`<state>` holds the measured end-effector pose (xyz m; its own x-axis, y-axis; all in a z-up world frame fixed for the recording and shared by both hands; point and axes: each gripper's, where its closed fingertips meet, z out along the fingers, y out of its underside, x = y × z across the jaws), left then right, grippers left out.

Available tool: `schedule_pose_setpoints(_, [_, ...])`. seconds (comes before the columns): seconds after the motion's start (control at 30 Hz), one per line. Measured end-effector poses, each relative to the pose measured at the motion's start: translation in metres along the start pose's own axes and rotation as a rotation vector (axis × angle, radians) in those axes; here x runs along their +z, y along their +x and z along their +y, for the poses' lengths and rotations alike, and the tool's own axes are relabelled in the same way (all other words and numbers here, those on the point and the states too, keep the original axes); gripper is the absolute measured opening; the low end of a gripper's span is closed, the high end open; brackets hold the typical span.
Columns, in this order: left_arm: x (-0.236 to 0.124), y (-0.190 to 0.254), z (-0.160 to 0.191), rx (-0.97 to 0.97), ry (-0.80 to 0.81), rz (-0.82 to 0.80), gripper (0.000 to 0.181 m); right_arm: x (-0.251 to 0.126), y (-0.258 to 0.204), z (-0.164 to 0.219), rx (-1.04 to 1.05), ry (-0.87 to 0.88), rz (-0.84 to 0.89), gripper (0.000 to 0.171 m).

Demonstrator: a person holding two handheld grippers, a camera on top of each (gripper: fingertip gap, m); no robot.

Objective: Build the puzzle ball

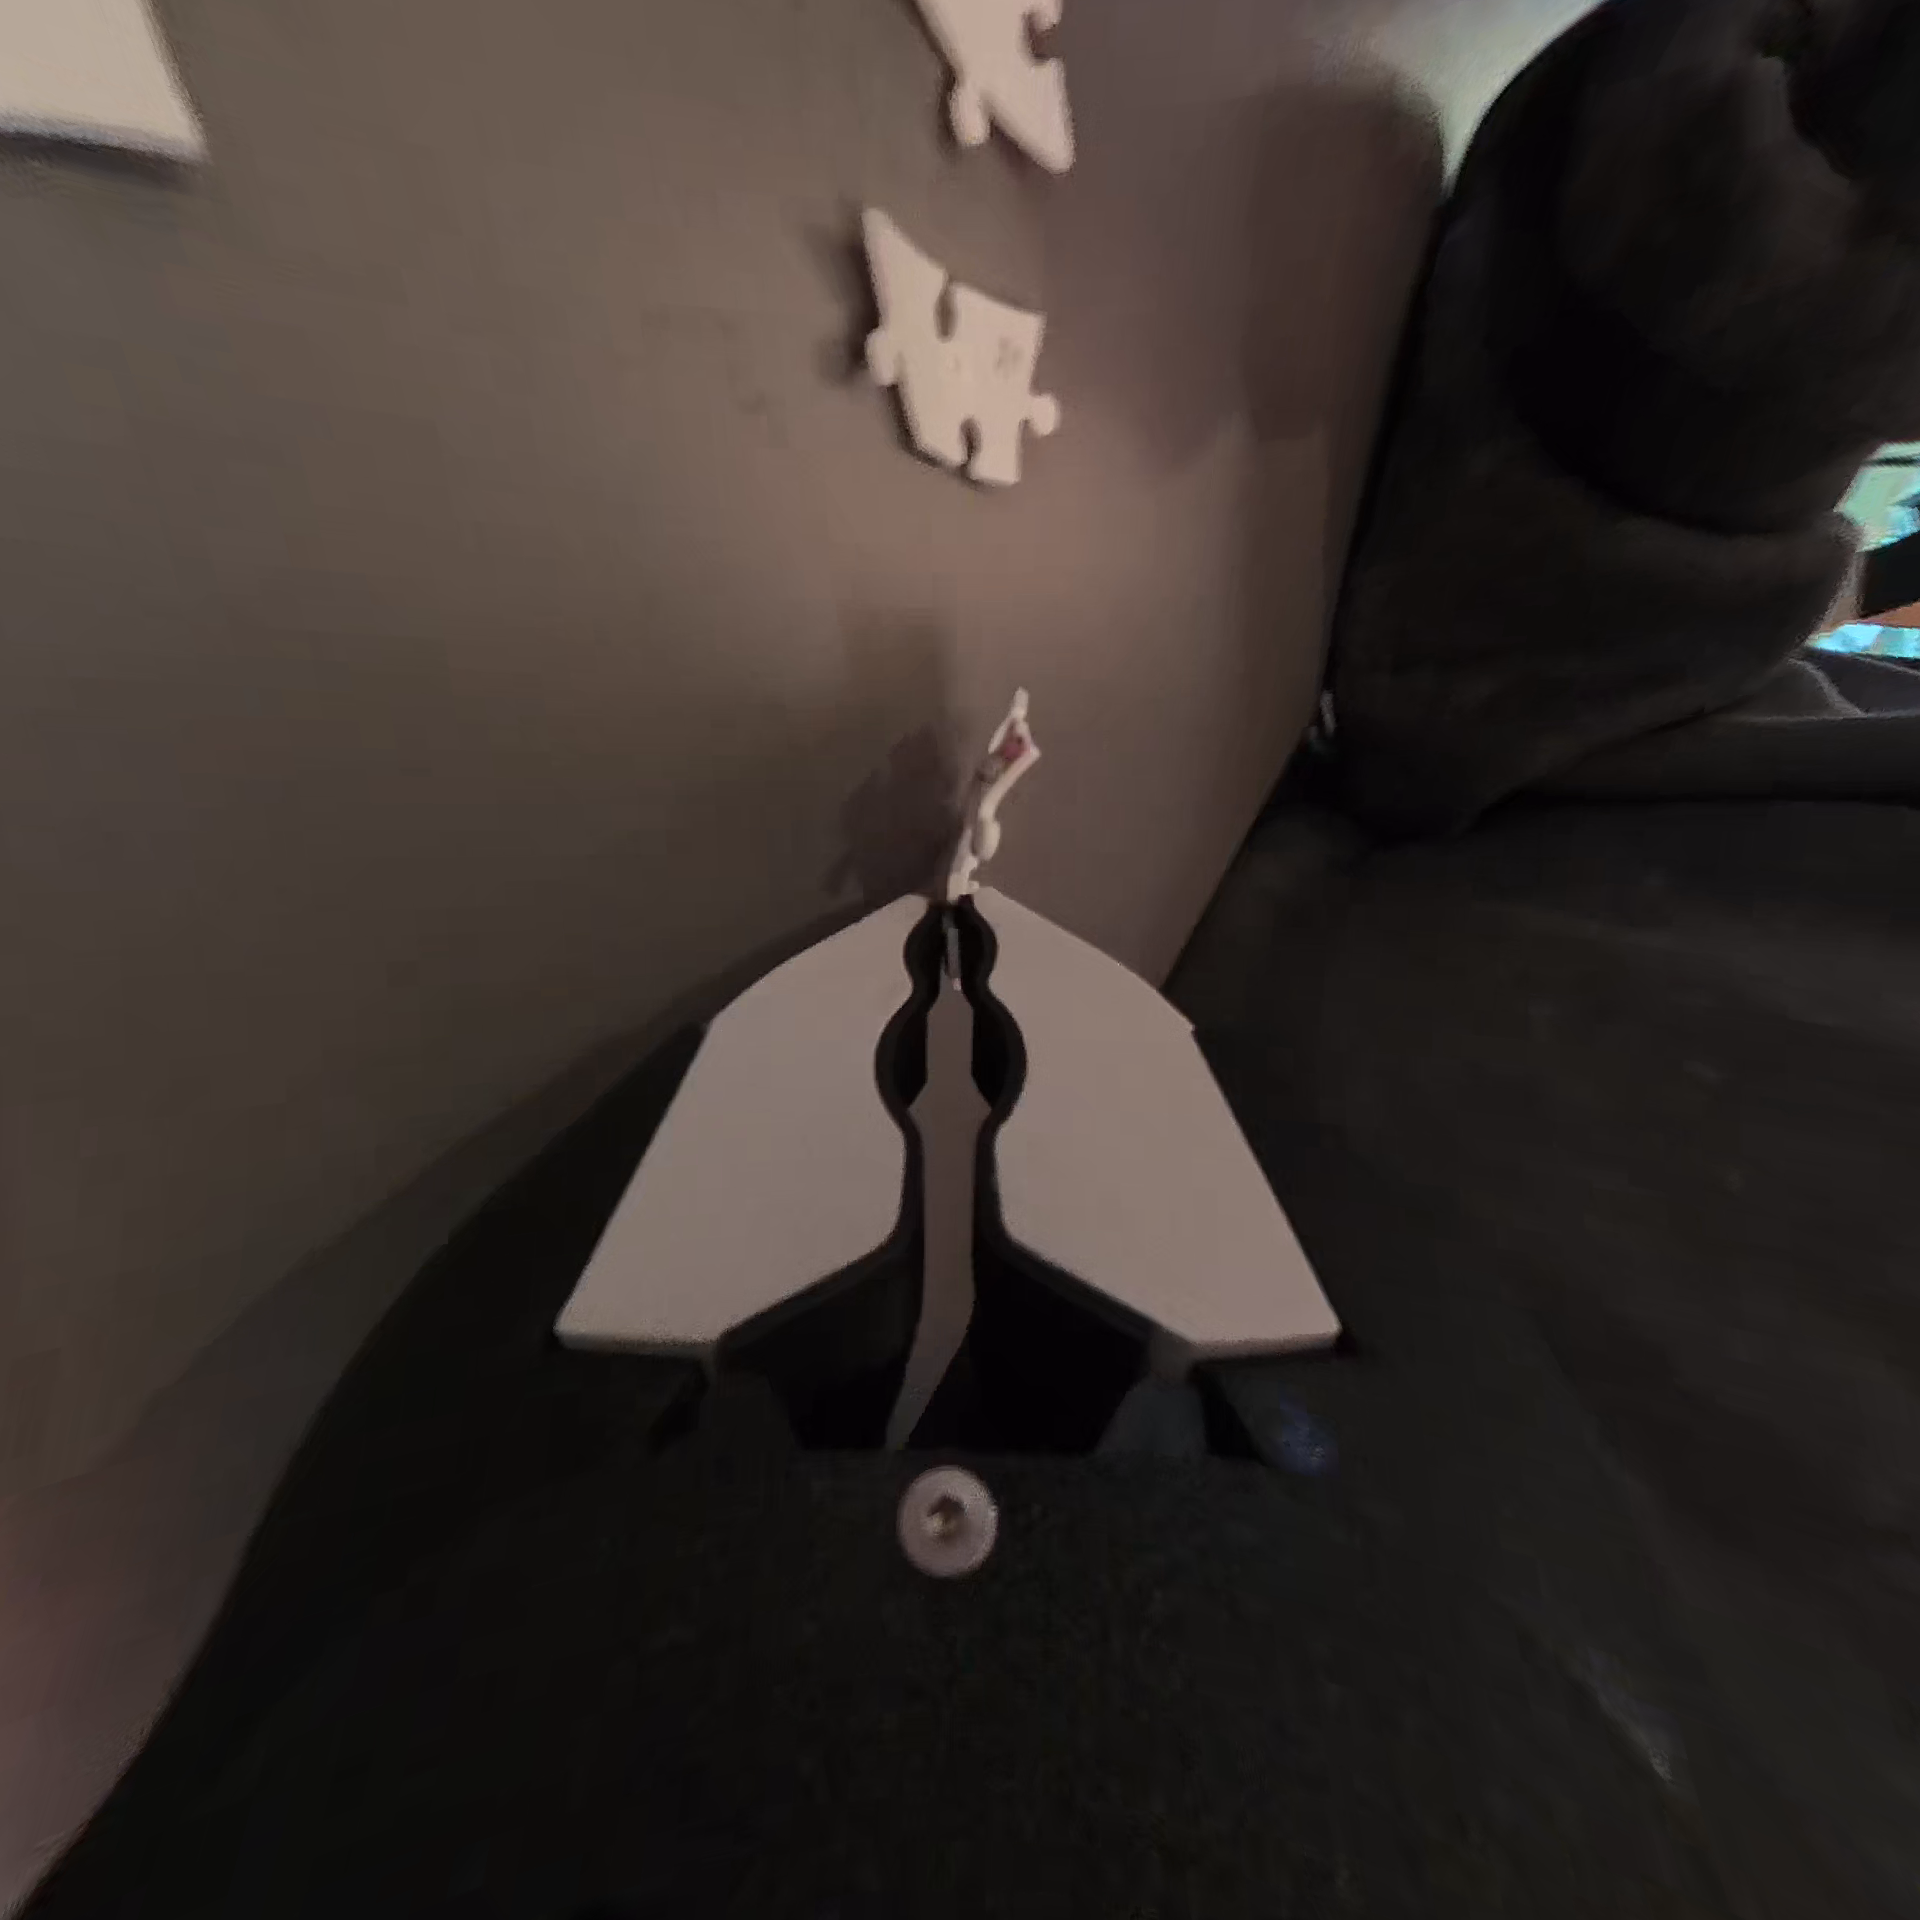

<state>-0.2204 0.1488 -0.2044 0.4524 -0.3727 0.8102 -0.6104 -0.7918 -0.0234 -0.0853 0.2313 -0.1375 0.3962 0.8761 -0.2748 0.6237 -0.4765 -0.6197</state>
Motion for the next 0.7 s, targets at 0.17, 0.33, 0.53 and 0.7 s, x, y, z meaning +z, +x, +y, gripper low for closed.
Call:
schedule_pose_setpoints(0.17, [-0.006, -0.008, 0.002, 0.016, -0.022, -0.075, 0.003, -0.034, 0.049, -0.016, -0.025, 0.059, 0.303, 0.031])
schedule_pose_setpoints(0.33, [-0.011, -0.011, 0.014, 0.014, -0.016, -0.095, 0.003, -0.092, 0.131, -0.083, -0.106, 0.290, 0.638, 0.031])
schedule_pose_setpoints(0.53, [-0.028, -0.022, 0.049, -0.039, -0.024, -0.106, 0.004, -0.079, 0.271, -0.126, -0.089, 0.298, 0.675, 0.033])
schedule_pose_setpoints(0.7, [-0.038, -0.026, 0.064, -0.094, -0.005, -0.034, 0.008, -0.021, 0.337, -0.117, -0.057, 0.139, 0.453, 0.033])
